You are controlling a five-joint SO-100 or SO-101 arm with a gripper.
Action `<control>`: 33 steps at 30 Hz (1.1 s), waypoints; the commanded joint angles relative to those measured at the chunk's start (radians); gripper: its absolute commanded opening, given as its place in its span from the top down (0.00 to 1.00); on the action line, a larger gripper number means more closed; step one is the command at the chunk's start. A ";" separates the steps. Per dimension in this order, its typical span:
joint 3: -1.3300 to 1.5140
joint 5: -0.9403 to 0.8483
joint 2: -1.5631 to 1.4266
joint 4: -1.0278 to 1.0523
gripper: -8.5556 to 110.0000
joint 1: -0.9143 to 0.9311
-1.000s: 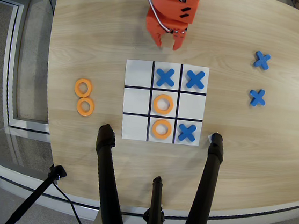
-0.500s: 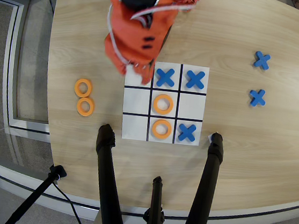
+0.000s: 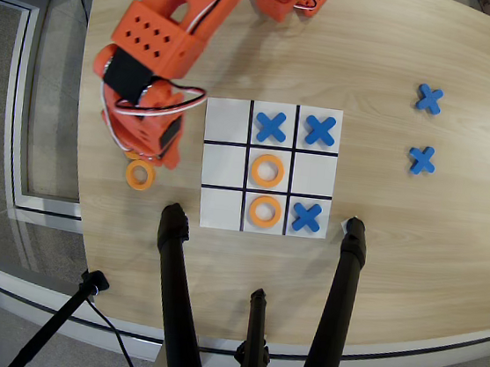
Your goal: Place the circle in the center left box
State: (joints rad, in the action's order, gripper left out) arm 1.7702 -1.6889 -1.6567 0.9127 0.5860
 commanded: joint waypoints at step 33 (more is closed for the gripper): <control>-0.408 -0.187 0.508 -0.012 0.68 0.123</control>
State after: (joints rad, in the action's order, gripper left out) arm 1.4036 -1.8684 -1.1459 0.9004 0.6949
